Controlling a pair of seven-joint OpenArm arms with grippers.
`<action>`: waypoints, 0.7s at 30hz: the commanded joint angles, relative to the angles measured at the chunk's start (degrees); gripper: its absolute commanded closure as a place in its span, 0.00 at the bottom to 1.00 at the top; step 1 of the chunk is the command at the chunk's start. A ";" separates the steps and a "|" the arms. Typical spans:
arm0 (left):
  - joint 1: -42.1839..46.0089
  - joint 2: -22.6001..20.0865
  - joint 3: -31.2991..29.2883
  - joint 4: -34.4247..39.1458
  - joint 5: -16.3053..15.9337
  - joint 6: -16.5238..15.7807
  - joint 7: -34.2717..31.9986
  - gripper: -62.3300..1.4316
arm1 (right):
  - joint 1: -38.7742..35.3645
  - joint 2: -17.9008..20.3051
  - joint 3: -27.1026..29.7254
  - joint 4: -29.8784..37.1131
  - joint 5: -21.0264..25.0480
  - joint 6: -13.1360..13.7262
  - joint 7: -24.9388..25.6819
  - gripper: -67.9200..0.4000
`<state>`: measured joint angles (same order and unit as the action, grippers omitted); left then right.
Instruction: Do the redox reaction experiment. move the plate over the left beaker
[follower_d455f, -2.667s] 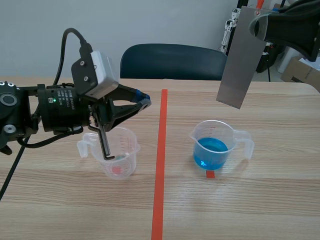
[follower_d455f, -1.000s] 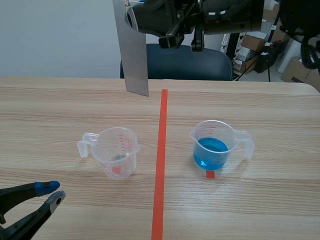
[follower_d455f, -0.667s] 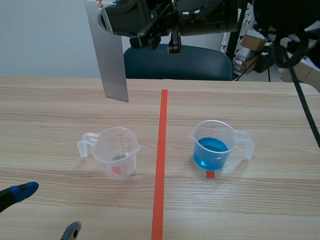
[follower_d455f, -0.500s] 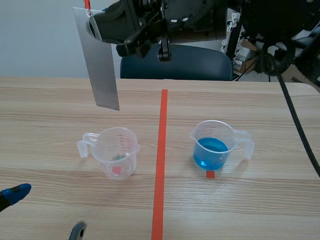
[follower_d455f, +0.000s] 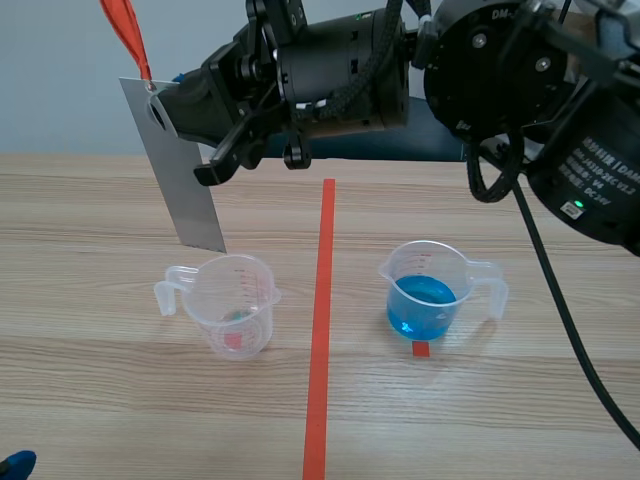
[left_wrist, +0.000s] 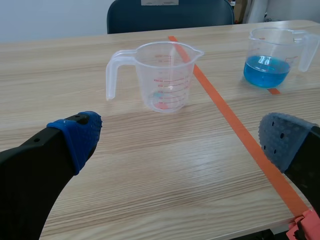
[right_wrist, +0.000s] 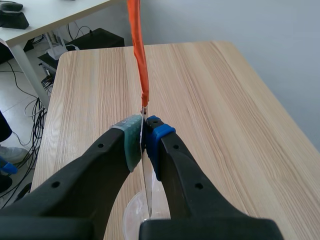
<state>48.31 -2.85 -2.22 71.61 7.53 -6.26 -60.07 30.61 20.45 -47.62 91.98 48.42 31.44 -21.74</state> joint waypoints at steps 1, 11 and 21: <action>-1.81 -0.66 0.04 -1.92 -0.42 -0.28 -1.57 0.00 | 1.62 -0.48 0.79 -0.44 0.81 1.20 1.07 0.99; -9.51 -0.70 0.04 -14.64 -0.42 -0.28 -10.08 0.00 | 1.62 -0.59 0.79 -2.80 0.76 1.22 0.76 0.99; -15.34 -0.87 -0.61 -22.97 -0.39 -0.28 -18.27 0.00 | 1.90 -0.59 0.79 -2.80 0.83 1.66 0.22 0.99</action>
<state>32.16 -3.20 -2.26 46.98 7.49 -6.24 -77.03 30.61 20.01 -47.62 88.68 48.42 33.08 -22.39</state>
